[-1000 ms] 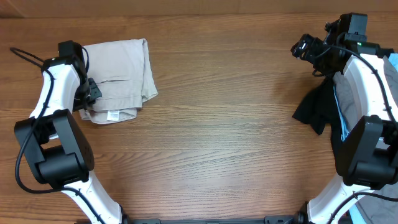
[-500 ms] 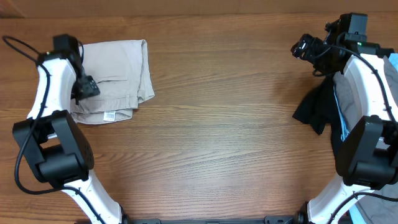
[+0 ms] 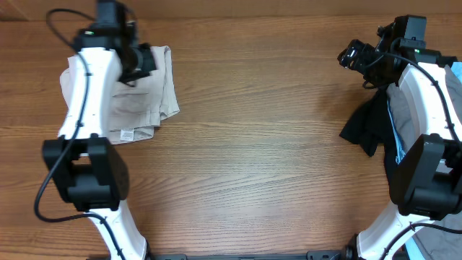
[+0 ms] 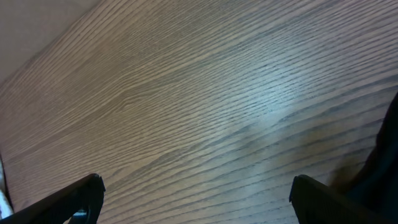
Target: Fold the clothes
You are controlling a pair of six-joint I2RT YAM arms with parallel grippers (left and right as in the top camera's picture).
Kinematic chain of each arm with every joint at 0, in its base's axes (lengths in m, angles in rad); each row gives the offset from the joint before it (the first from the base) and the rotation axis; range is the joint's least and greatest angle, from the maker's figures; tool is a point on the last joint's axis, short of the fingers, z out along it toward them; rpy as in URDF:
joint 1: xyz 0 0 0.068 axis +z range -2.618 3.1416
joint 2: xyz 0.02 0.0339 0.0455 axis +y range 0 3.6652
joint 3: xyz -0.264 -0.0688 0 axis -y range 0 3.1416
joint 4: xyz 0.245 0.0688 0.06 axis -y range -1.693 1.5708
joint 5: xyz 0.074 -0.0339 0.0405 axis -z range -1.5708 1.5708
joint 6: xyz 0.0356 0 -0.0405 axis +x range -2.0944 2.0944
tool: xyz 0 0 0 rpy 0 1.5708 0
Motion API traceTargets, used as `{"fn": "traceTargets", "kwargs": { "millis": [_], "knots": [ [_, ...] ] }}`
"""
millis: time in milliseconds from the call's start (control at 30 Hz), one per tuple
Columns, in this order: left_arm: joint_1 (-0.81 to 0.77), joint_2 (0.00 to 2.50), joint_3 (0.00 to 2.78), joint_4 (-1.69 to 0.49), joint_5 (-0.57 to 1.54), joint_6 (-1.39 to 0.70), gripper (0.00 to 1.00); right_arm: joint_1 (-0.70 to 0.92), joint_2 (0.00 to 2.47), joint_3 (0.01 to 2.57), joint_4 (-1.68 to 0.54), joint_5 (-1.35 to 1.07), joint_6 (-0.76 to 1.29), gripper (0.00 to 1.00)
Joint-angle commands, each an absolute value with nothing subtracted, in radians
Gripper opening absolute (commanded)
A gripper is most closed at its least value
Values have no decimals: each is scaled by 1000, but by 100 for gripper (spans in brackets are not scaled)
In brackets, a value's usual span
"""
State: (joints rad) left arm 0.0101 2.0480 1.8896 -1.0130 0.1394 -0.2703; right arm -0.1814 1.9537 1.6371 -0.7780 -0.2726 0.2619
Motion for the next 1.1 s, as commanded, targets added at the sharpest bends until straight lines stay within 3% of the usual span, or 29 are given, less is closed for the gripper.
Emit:
{"fn": "traceTargets", "kwargs": {
  "millis": [0, 333, 800, 1067],
  "knots": [
    [-81, 2056, 1816, -960, 201, -277, 4, -181, 1947, 1644, -773, -271, 262, 100],
    [-200, 2105, 1693, -828, 40, -315, 4, -181, 1947, 1644, -773, -271, 262, 100],
    [-183, 2248, 1671, -849, -28, -314, 4, -181, 1947, 1644, -773, -271, 262, 100],
    [-94, 2247, 1671, -949, -107, -313, 4, -181, 1947, 1644, -773, -271, 262, 100]
  ]
}}
